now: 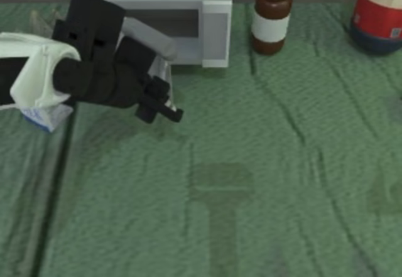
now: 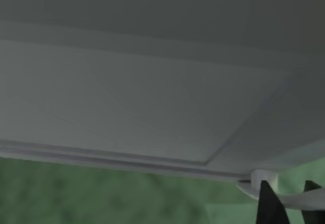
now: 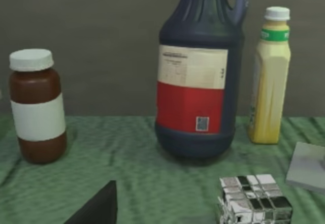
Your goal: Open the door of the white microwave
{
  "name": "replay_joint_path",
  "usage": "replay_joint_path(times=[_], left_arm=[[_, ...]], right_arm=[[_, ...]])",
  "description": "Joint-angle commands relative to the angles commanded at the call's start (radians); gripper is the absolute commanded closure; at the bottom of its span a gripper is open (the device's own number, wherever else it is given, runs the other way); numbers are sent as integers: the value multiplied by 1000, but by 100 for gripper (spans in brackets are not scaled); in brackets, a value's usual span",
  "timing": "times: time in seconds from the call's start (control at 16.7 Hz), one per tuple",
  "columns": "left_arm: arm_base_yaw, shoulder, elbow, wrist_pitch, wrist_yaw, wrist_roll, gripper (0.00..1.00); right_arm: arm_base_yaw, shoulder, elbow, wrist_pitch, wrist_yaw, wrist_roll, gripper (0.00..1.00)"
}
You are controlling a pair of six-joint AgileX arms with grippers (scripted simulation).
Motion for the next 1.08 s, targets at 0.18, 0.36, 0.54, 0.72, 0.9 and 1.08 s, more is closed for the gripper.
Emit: replay_joint_path(times=[0.18, 0.36, 0.54, 0.72, 0.9, 1.08], left_arm=[[0, 0, 0, 0, 0, 0, 100], [-1, -1, -3, -4, 14, 7, 100], [16, -9, -8, -11, 36, 40, 100], [33, -15, -15, -19, 58, 75, 100], [35, -16, -16, -21, 61, 79, 100], [35, -16, -16, -21, 61, 79, 100]], right_arm=[[0, 0, 0, 0, 0, 0, 0], [0, 0, 0, 0, 0, 0, 0], [0, 0, 0, 0, 0, 0, 0], [0, 0, 0, 0, 0, 0, 0], [0, 0, 0, 0, 0, 0, 0], [0, 0, 0, 0, 0, 0, 0]])
